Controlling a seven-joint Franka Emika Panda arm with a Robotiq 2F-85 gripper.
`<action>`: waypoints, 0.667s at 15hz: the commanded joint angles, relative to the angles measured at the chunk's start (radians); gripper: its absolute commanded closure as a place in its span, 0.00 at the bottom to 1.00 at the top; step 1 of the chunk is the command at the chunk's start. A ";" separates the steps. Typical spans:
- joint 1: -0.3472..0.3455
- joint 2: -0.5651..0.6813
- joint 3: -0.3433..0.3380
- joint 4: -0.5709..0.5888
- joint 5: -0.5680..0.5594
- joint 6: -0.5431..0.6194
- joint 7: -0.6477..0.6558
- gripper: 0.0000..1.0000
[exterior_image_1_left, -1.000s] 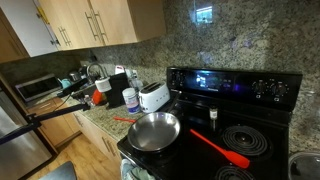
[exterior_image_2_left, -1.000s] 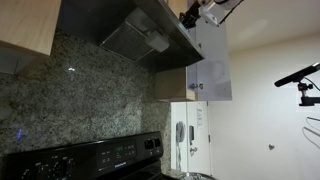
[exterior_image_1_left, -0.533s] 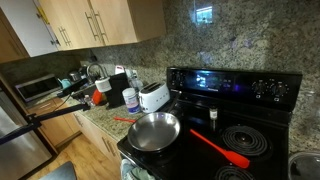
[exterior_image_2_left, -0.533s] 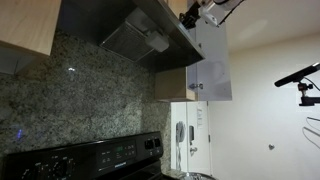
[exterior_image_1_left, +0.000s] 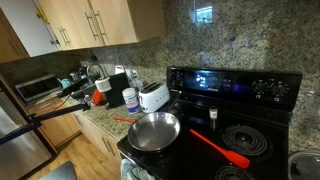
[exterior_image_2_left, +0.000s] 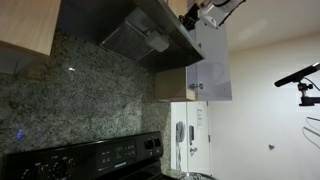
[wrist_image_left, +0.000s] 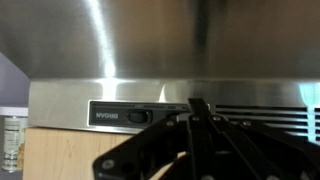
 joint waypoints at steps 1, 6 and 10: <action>0.009 0.010 -0.014 0.025 -0.037 -0.004 0.038 1.00; 0.008 0.019 -0.029 0.040 -0.081 -0.003 0.073 1.00; 0.000 0.003 -0.020 0.006 -0.059 0.000 0.046 0.99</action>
